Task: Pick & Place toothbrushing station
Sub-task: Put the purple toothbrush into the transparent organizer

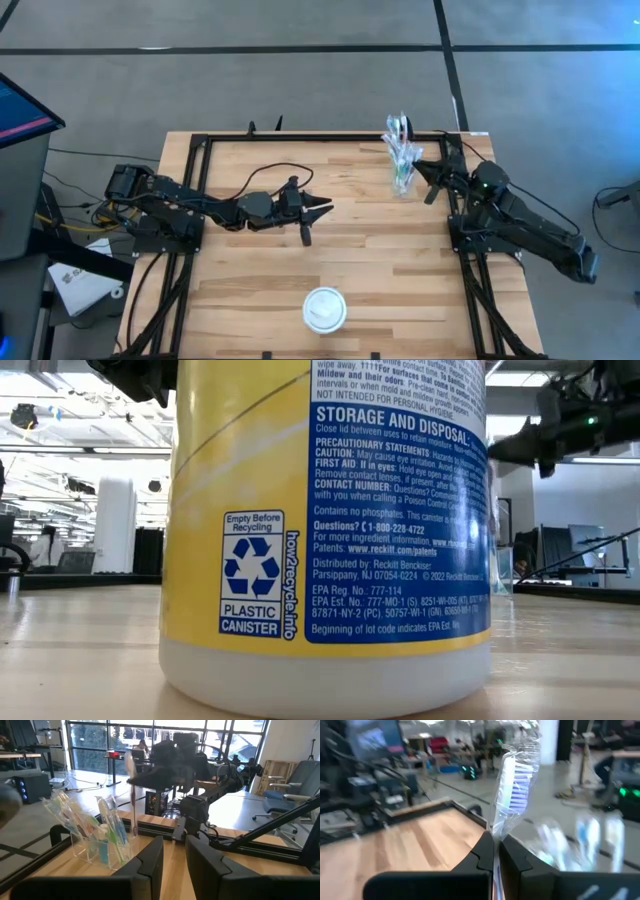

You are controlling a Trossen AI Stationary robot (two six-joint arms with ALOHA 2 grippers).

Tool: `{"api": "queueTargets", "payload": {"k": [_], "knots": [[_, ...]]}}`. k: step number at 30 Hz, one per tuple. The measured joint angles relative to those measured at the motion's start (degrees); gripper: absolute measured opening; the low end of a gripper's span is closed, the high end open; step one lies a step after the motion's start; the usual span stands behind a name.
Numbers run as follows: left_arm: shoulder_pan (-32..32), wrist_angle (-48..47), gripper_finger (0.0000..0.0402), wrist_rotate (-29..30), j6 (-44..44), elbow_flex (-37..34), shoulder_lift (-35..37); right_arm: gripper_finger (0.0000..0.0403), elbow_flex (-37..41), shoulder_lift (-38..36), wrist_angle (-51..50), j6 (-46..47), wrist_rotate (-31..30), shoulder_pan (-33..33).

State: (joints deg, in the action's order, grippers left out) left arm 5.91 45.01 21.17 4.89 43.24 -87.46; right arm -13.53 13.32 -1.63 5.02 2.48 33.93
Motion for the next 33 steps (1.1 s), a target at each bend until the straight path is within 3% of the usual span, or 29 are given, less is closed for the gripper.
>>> {"api": "queueTargets", "payload": {"k": [10, 27, 33], "knots": [[-0.04, 0.00, 0.0077, 0.00, -0.11, 0.00, 0.00, 0.0000, 3.89, -0.09, 1.11, 0.52, 0.22, 4.46], [-0.04, -0.02, 0.0077, 0.00, -0.13, 0.02, 0.00, 0.0000, 4.71, 0.26, -0.17, 0.03, 0.44, 5.55], [-0.04, -0.02, 0.0077, 0.00, -0.13, 0.02, 0.00, 0.0000, 10.86, 0.16, 7.72, 2.03, 0.46, 5.57]]}}
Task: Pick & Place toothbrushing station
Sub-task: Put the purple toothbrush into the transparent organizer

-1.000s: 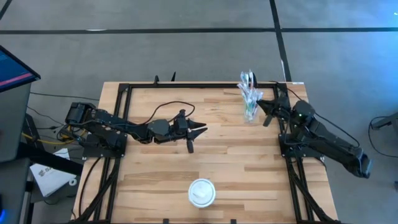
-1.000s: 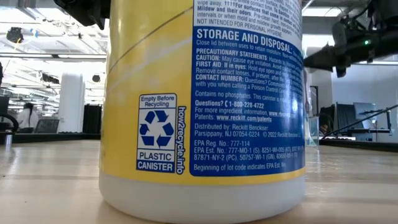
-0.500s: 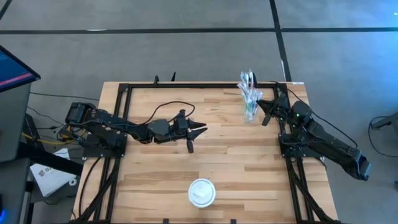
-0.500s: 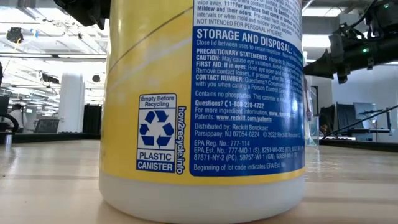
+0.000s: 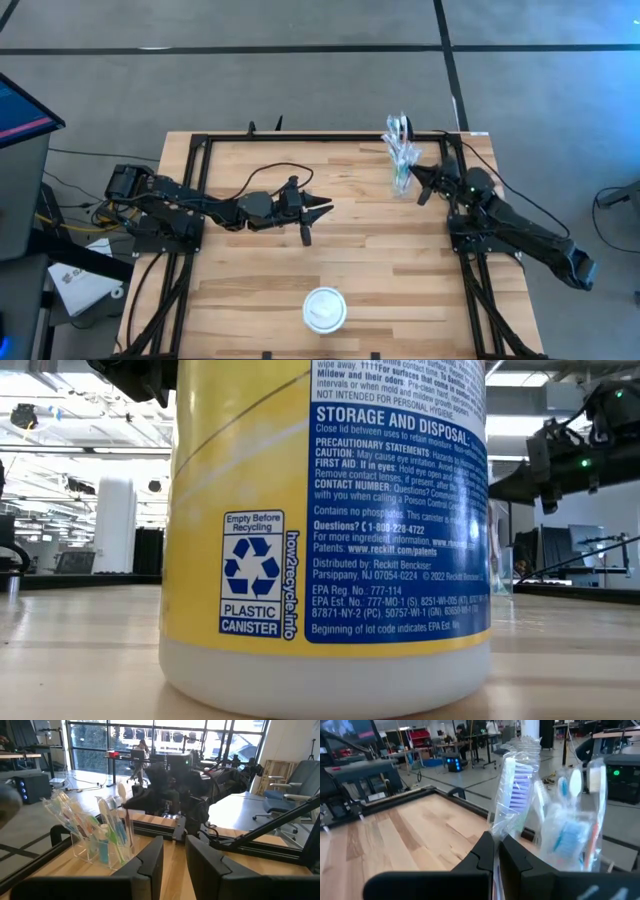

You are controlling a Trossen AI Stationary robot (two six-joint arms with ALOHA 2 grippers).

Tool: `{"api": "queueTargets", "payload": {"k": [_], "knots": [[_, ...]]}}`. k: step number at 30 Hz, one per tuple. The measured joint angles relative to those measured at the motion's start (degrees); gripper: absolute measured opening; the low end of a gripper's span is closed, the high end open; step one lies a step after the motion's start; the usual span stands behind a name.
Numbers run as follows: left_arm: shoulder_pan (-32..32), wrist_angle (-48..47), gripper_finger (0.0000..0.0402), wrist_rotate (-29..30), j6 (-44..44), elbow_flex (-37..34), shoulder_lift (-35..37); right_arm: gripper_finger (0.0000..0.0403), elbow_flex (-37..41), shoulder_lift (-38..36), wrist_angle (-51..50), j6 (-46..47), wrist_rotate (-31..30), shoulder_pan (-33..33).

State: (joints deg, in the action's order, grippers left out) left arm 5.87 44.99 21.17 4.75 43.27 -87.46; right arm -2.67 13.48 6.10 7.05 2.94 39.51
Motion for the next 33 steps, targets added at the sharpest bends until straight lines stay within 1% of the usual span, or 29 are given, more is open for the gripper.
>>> {"api": "queueTargets", "payload": {"k": [4, 33], "knots": [[0.00, -0.02, 0.0077, 0.00, 0.00, 0.00, 0.00, 0.0000, 2.12, 0.00, 0.72, 0.73, 0.00, 0.04], [0.00, -0.02, 0.0077, 0.01, 0.00, 0.00, 0.00, 0.0000, 2.24, 0.04, -1.22, 1.40, -0.02, 0.02]]}}
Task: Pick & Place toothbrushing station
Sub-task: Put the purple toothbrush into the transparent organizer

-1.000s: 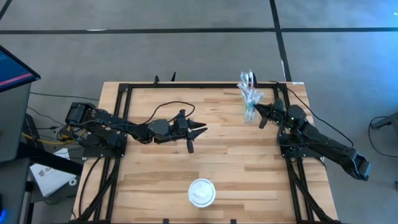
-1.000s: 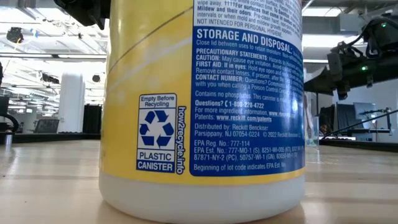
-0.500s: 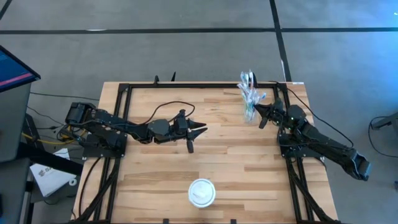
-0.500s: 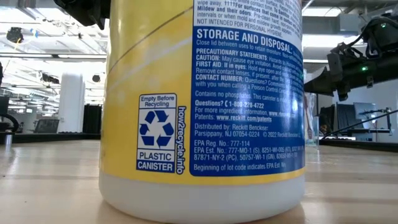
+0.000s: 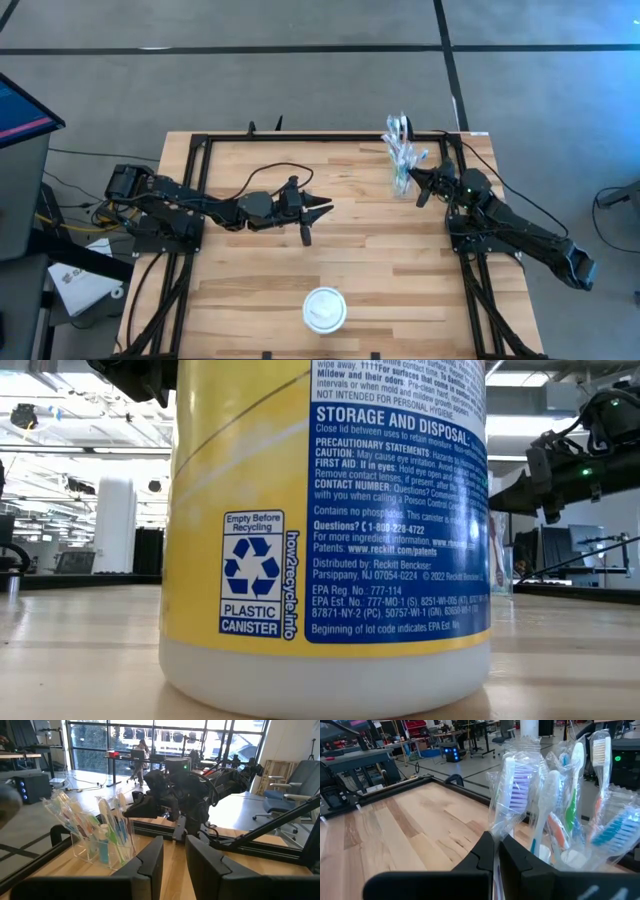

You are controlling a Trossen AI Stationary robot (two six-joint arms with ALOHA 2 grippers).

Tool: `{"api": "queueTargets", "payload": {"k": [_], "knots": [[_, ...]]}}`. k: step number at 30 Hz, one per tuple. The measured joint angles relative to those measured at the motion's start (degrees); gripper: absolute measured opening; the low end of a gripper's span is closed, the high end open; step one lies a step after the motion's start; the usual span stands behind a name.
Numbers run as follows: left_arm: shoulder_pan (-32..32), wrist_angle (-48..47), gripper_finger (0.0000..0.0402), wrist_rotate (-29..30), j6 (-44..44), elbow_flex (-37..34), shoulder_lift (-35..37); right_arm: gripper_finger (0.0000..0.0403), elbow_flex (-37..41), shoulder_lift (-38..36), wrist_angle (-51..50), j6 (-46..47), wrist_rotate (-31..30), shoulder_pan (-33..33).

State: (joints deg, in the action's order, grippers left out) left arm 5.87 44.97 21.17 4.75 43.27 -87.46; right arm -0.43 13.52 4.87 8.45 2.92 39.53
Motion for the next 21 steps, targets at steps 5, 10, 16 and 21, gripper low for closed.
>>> {"api": "queueTargets", "payload": {"k": [5, 10, 16, 21], "knots": [[0.00, 0.00, 0.0077, -0.01, 0.00, 0.00, 0.00, 0.0000, 0.02, -0.01, -0.89, -0.42, 0.00, 0.00], [0.00, 0.00, 0.0077, 0.01, 0.00, 0.00, -0.01, 0.0000, 0.02, -0.01, -1.54, -0.82, -0.04, -0.13], [0.00, 0.00, 0.0077, -0.01, 0.00, 0.00, -0.02, 0.0000, 0.03, -0.01, -2.28, -0.91, -0.19, -0.13], [0.00, 0.00, 0.0077, 0.01, 0.00, 0.00, 0.00, 0.0000, 0.04, -0.01, -2.72, -0.94, -0.44, -0.13]]}}
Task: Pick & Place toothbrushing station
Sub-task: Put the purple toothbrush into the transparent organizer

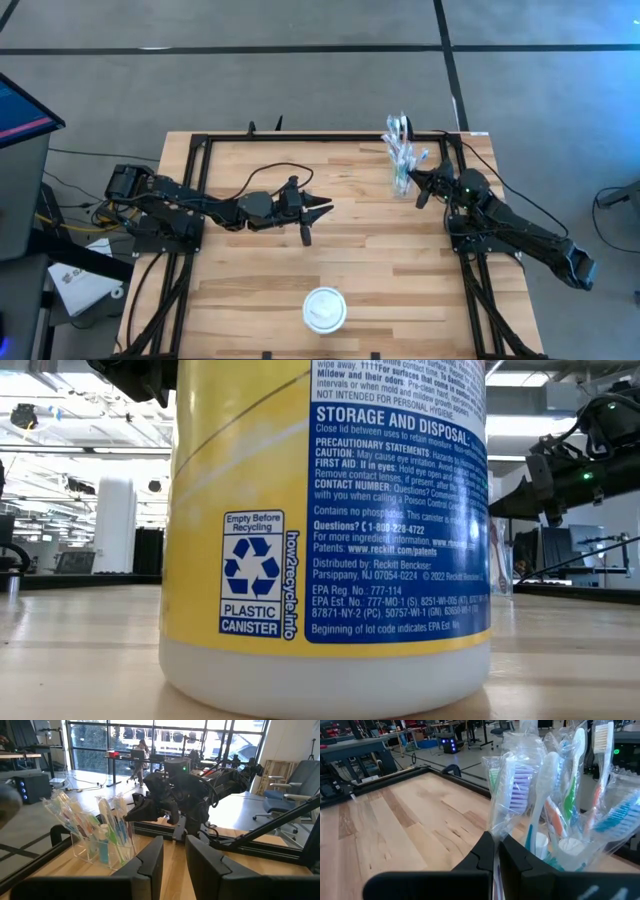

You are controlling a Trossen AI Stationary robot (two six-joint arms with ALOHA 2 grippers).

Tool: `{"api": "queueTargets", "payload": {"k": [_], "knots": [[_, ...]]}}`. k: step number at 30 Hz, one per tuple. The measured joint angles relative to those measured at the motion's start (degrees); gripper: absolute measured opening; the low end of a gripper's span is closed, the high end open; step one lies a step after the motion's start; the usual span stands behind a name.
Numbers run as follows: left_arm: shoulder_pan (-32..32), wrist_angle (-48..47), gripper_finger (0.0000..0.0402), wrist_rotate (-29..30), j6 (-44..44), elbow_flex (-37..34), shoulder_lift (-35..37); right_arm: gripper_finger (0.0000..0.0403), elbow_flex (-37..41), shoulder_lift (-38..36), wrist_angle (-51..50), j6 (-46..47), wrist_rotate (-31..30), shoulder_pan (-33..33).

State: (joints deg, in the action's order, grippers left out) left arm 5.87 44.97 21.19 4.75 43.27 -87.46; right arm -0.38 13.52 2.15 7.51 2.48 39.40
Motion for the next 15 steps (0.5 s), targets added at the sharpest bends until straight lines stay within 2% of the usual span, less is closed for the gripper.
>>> {"api": "queueTargets", "payload": {"k": [9, 15], "knots": [[0.00, 0.00, 0.0077, 0.00, 0.00, 0.00, 0.00, 0.0002, 0.00, 0.00, -0.43, -0.17, 0.00, 0.00], [0.00, 0.00, 0.0077, -0.01, 0.00, 0.00, 0.00, 0.0031, 0.02, -0.02, -1.02, -0.52, -0.02, 0.11]]}}
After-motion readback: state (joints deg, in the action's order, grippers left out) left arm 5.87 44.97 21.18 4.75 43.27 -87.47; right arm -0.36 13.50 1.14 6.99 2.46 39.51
